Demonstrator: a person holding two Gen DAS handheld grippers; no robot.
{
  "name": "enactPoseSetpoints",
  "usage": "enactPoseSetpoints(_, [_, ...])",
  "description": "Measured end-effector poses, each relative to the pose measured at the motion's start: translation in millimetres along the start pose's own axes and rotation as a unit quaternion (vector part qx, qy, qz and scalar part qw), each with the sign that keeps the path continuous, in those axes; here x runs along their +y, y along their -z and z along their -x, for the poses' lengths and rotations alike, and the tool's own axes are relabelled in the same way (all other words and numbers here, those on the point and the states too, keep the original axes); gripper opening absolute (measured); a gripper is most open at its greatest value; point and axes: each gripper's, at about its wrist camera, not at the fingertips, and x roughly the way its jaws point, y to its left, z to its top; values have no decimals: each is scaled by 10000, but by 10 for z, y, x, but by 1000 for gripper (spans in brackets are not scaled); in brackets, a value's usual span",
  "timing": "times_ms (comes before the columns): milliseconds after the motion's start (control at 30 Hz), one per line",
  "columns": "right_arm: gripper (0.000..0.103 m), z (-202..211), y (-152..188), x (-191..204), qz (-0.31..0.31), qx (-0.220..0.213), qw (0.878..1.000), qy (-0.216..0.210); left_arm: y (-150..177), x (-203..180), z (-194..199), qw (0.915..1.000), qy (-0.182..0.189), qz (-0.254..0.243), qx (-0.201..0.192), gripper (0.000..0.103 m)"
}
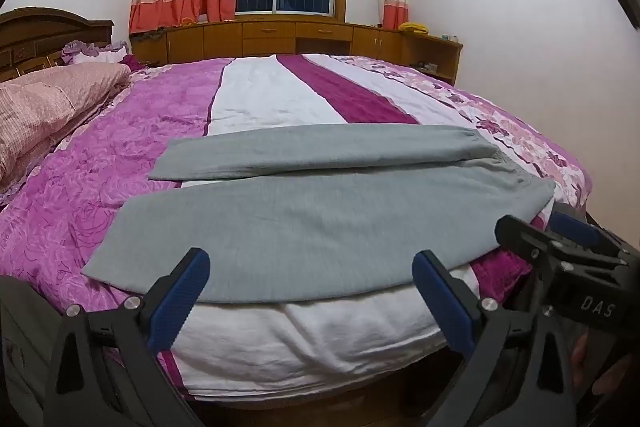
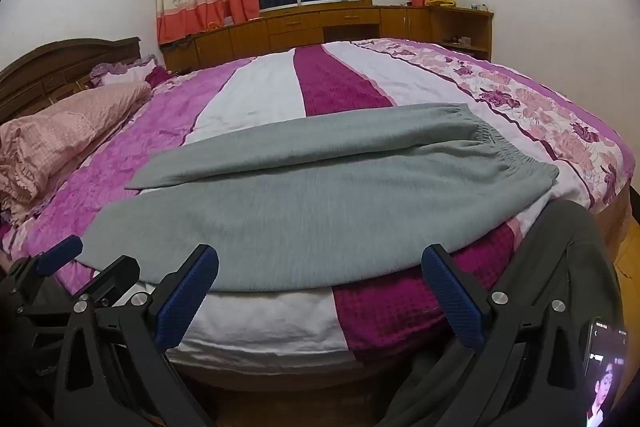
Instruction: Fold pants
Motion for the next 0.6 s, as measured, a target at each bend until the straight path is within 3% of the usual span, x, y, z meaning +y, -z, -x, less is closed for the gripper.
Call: enactPoseSetpoints(600, [98, -1, 1, 2, 3, -13, 10000, -2, 19, -14, 2, 10000, -22, -1, -21, 103])
